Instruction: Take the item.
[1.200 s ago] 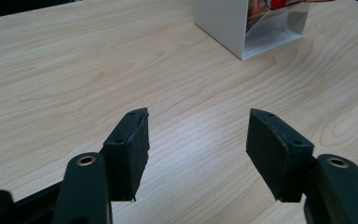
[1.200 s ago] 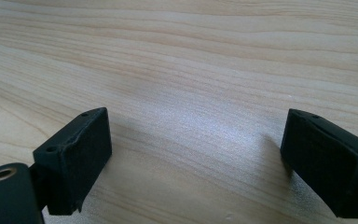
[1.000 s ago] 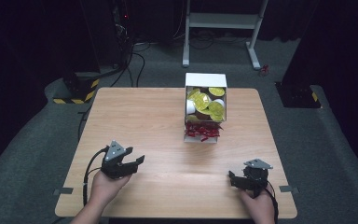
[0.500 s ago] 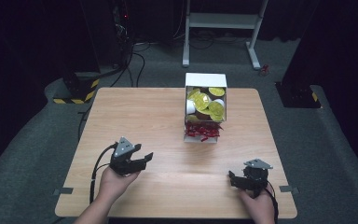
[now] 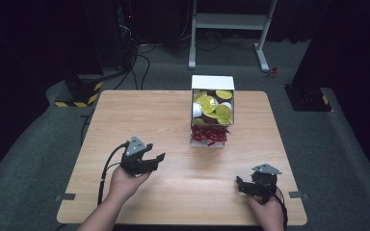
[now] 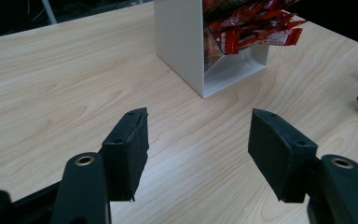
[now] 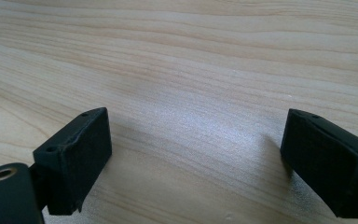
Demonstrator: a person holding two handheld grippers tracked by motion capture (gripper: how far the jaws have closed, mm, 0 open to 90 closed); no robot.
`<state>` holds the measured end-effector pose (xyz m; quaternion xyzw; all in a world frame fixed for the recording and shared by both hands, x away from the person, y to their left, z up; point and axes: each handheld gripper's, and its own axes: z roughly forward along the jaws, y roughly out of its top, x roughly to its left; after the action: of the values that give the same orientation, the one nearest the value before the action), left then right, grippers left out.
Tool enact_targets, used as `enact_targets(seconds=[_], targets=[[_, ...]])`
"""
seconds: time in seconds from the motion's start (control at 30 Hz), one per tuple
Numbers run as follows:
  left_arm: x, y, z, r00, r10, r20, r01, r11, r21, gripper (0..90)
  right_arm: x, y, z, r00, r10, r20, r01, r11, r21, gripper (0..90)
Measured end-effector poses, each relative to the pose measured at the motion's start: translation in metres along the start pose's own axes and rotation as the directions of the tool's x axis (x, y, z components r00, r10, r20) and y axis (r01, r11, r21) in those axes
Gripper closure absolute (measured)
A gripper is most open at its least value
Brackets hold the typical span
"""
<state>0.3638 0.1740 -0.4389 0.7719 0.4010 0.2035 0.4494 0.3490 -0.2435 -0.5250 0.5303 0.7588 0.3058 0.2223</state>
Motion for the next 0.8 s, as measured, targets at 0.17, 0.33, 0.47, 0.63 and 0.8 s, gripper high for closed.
enact_targets(seconds=[0.17,0.33,0.47,0.63,0.8], targets=[[-0.005,0.005,0.007,0.9999,0.011,0.011,-0.011,0.9999,-0.004,38.2,0.0,0.0,0.0,1.0,-0.001,-0.001,0.001,1.0,0.0,8.7],[-0.01,0.009,0.016,0.9997,0.008,0.024,-0.008,0.9998,-0.018,38.2,0.0,0.0,0.0,1.0,-0.006,-0.005,0.006,1.0,-0.001,8.8],[-0.012,0.011,0.021,0.9994,0.006,0.033,-0.006,0.9998,-0.02,38.2,0.0,0.0,0.0,1.0,-0.006,-0.005,0.006,1.0,-0.001,8.8],[-0.016,0.018,0.029,0.9987,0.016,0.049,-0.015,0.9997,-0.02,38.2,0.0,0.0,0.0,1.0,-0.006,-0.005,0.006,1.0,-0.001,8.8],[-0.019,0.022,0.035,0.9984,0.021,0.053,-0.02,0.9995,-0.026,38.3,0.0,0.0,0.0,1.0,-0.006,-0.005,0.006,1.0,-0.001,8.8]])
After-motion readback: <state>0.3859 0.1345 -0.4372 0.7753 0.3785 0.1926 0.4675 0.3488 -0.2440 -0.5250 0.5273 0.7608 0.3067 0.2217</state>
